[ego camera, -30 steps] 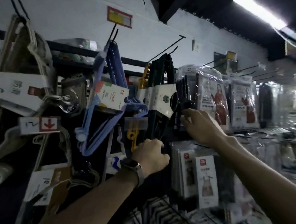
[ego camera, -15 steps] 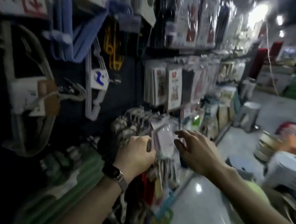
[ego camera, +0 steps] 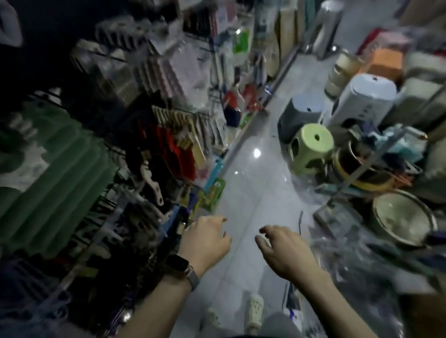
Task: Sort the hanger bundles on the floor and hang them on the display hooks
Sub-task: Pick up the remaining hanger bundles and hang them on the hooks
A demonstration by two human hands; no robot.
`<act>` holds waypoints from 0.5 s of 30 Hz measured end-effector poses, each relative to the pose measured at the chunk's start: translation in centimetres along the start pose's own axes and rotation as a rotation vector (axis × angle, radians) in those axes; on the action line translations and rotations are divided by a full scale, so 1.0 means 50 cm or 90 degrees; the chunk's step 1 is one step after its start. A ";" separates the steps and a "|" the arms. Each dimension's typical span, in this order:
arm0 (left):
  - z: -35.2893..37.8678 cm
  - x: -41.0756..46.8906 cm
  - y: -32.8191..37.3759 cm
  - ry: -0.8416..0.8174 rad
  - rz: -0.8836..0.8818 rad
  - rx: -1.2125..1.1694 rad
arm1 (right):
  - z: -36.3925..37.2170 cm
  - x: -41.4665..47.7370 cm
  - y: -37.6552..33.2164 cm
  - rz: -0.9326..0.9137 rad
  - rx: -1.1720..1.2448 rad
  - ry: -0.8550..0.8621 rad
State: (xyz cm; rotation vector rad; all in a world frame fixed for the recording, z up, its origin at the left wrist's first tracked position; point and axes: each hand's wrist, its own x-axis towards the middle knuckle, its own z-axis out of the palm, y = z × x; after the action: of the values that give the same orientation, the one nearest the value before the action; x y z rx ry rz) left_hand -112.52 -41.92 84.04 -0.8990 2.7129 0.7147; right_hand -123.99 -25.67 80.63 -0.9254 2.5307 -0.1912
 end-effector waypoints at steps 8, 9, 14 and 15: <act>0.130 -0.069 0.010 -0.125 0.011 0.011 | 0.123 -0.137 0.073 0.181 0.082 -0.062; 0.139 -0.076 0.002 -0.140 0.008 0.011 | 0.136 -0.152 0.074 0.206 0.089 -0.059; 0.183 -0.094 -0.031 -0.237 0.073 0.081 | 0.198 -0.237 0.046 0.346 0.119 -0.046; 0.192 -0.100 -0.032 -0.258 0.094 0.093 | 0.211 -0.257 0.040 0.373 0.134 -0.045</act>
State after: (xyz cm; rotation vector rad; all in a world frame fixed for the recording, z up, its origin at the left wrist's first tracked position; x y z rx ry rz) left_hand -107.27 -35.65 76.77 -0.4643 2.4438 0.6334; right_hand -111.70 -15.68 75.21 -0.0908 2.5335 -0.2282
